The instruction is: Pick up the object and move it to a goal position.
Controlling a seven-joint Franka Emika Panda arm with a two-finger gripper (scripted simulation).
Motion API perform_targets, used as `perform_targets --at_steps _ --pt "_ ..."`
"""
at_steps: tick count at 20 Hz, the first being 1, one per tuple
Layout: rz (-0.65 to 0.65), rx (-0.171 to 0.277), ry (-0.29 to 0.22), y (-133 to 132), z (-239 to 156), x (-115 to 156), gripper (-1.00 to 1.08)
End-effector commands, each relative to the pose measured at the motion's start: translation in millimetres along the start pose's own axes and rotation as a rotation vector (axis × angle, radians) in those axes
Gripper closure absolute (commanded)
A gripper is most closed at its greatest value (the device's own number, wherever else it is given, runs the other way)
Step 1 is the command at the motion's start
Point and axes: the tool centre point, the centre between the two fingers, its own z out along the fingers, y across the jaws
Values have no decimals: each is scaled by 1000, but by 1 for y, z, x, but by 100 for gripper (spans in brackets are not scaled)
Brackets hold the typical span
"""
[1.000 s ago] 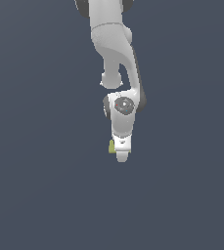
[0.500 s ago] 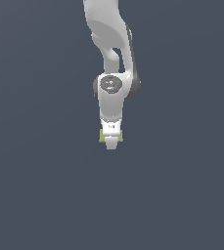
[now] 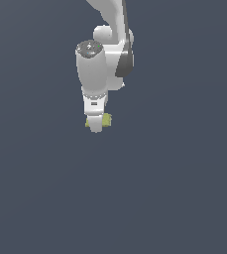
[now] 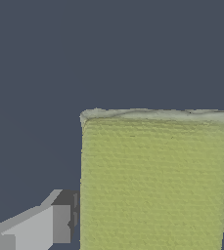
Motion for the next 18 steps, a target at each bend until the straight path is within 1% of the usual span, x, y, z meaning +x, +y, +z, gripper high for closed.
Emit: perform_targets --at_steps 1,11,18 --pt "-1 -2 2 -9 -25 -16 108" --pt "-1 -4 6 -44 -124 -80 108" --pt "0 -3 5 -64 -181 -119 108"
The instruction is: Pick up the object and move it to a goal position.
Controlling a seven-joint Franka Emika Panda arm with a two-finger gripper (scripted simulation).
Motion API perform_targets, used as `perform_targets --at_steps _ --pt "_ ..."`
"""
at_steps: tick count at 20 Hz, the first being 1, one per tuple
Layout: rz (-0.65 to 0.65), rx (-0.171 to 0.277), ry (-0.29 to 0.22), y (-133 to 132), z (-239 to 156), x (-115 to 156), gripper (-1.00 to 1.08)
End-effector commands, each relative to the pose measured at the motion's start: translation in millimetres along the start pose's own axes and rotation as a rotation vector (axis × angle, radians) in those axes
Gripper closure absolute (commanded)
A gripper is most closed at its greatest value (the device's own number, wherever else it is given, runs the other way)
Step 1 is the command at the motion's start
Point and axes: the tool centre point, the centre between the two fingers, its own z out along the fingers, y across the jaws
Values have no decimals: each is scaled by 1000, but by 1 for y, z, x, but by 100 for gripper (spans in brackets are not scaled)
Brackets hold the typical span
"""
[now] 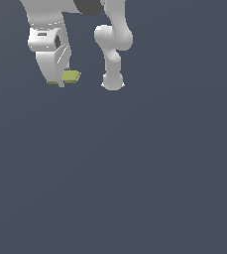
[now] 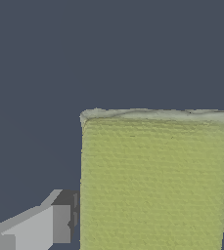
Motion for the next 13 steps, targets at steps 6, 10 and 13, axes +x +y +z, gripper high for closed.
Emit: perform_targets --at_steps 6,10,13 --pt "1 1 -2 -13 -43 -29 108" --pt "1 2 -3 -16 -53 -37 108" --pt "1 2 -3 -17 -55 -38 108"
